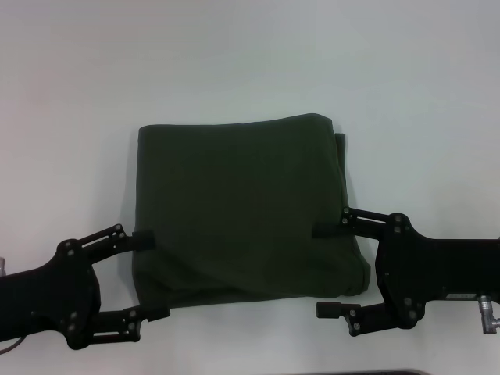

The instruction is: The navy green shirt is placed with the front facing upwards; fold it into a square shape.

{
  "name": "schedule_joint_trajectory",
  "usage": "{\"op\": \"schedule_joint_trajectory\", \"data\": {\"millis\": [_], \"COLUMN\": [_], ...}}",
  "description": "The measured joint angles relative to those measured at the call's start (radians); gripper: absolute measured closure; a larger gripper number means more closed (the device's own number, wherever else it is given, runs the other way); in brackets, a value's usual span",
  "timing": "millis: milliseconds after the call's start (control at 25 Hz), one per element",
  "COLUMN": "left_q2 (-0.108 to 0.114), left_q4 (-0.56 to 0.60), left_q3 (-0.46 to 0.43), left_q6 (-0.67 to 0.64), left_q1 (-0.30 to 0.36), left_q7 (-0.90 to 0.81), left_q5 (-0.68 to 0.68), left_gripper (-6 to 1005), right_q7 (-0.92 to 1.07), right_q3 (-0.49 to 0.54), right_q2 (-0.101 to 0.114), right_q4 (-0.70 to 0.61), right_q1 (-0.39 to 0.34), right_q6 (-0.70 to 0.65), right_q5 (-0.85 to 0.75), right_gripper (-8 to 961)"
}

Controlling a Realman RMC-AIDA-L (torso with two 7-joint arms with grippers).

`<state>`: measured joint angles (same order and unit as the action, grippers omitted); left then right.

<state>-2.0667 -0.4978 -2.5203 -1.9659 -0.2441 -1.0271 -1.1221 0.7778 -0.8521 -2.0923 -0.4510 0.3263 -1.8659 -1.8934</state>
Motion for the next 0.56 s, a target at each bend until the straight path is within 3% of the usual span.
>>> {"op": "schedule_joint_trajectory", "data": {"millis": [560], "left_q2": [-0.002], "left_q4": [0.000], "left_q3": [0.000], "left_q6": [0.001], "left_q1": [-0.002], "left_q7": [-0.001], "left_q5": [0.002], "left_gripper": [99], "right_q7": [0.011], "right_q3": [-0.001], "right_q2": [0.000], "right_q4": [0.000], "right_q1": [-0.001], "right_q6": [0.001], "right_q5": [-0.001], "right_gripper": [39]}}
